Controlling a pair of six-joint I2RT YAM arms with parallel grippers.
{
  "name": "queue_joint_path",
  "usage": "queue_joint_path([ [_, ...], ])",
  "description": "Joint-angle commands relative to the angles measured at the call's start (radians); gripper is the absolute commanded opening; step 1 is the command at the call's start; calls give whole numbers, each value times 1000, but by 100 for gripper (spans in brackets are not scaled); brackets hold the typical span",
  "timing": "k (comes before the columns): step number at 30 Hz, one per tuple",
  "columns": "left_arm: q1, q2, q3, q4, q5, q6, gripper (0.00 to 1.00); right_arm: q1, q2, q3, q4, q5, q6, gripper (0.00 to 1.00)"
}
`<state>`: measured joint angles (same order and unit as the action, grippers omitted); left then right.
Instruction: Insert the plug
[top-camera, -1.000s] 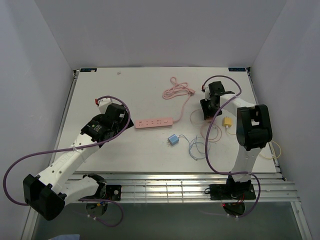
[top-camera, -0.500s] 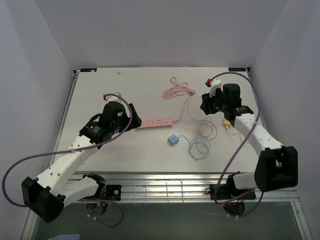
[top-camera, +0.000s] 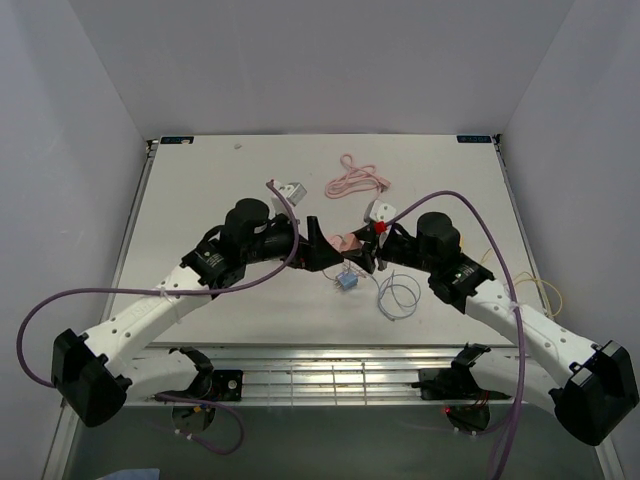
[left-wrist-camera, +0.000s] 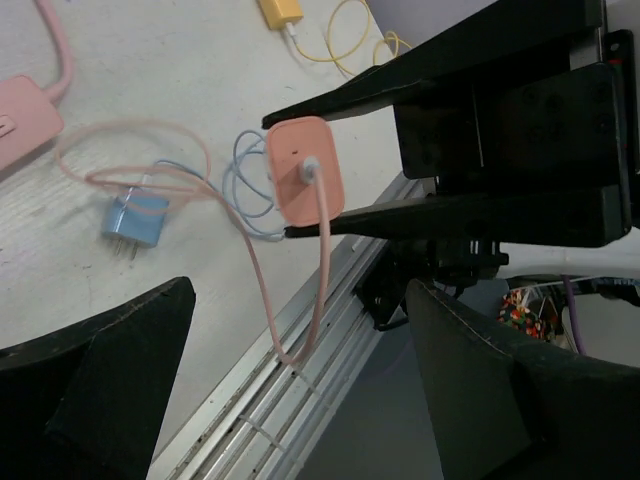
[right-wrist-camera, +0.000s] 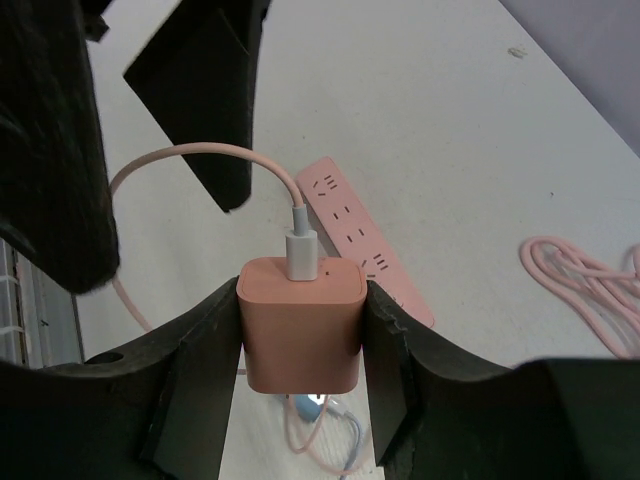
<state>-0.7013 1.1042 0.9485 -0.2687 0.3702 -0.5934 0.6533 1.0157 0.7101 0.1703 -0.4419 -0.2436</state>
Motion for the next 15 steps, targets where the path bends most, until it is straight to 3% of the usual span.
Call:
queue_joint_path([
  [1,-29,55,65,62,46,27,98,55,-13,3,86,44,-13,28],
  [6,-64,129,96,54,3,26,98,97,9,8,92,78,-23,28],
  [10,-72,155,111,33,-95,9,87,111,6,9,100,77,-34,28],
  [15,-73,119,105,33,-132,-6,85,114,1,5,69,71,-59,28],
])
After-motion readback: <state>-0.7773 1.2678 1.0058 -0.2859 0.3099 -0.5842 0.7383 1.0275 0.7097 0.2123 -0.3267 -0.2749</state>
